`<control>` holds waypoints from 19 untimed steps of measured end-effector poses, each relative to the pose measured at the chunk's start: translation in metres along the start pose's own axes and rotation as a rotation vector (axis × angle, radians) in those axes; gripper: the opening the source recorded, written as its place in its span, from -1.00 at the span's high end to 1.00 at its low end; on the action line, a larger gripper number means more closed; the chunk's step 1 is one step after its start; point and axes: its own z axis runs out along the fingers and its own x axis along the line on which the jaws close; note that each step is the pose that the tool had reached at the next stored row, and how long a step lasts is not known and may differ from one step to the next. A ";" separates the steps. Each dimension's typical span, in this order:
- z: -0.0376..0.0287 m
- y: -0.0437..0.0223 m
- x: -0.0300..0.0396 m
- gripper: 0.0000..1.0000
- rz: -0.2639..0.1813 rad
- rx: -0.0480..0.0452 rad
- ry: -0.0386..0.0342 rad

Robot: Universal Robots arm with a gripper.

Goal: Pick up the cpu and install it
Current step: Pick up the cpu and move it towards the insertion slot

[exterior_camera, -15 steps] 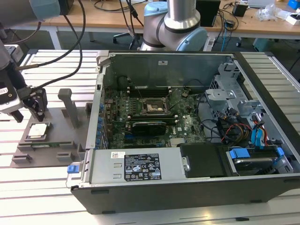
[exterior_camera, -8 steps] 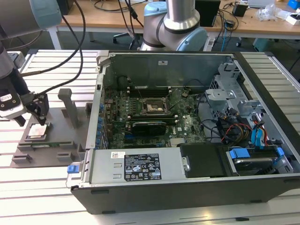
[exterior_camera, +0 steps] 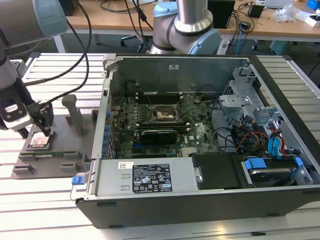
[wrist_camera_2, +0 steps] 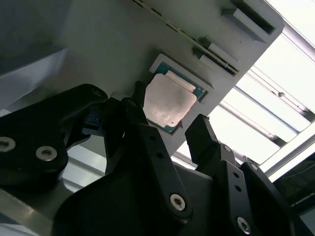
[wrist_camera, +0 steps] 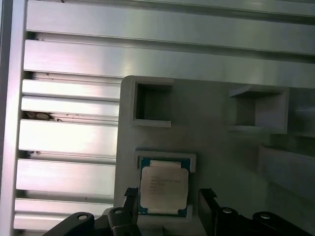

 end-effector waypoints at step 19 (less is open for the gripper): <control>0.0253 0.0032 0.0044 -0.20 -0.005 0.0008 0.0004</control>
